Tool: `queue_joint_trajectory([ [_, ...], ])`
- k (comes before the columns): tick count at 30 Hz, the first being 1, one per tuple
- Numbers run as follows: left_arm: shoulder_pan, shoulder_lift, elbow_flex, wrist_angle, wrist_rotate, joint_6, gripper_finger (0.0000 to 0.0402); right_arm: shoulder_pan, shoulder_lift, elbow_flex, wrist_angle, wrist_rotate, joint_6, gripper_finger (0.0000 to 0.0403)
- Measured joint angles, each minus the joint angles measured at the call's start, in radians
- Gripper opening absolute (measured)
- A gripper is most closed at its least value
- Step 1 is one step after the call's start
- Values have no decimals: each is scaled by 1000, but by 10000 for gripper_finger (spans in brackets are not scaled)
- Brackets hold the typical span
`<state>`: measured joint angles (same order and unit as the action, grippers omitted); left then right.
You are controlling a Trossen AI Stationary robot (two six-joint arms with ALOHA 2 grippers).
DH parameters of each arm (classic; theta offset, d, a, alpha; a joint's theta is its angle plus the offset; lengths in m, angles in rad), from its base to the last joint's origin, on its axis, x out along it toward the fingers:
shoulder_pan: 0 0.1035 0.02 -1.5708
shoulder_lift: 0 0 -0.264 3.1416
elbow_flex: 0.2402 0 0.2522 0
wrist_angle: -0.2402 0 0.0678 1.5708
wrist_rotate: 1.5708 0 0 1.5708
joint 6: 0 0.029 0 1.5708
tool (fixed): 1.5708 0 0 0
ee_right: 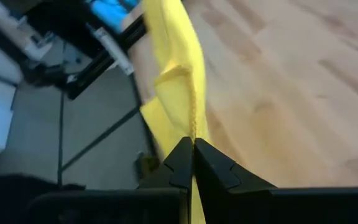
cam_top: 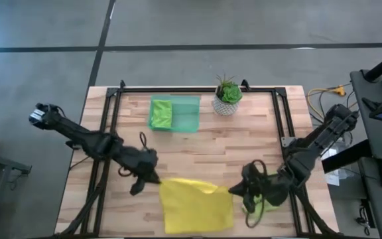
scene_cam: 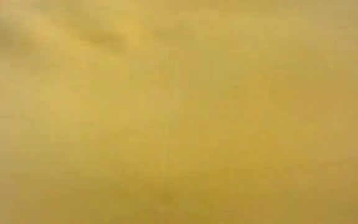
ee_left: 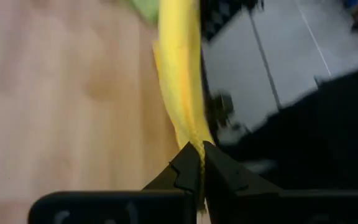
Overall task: Fold microfiber towels
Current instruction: Fold the yellow microfiber towel
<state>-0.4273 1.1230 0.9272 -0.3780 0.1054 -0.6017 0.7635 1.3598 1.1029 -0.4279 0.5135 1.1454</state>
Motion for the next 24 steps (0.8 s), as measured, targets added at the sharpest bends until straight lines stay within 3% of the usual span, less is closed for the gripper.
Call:
queue_joint_trajectory([
  [6, 135, -8, -28, -135, -101, 167, 0, -115, -69, -148, 23, -2, 8, 9],
  [16, 297, 119, -159, -74, -102, 224, 0, -303, -73, -281, 38, -80, -75, 8],
  [20, 297, 100, -130, -55, 26, 251, 0, -313, -89, -267, 94, -134, -147, 8],
  [24, 297, 23, -90, -76, 328, 213, 0, -292, -112, -192, 130, -302, -178, 9],
])
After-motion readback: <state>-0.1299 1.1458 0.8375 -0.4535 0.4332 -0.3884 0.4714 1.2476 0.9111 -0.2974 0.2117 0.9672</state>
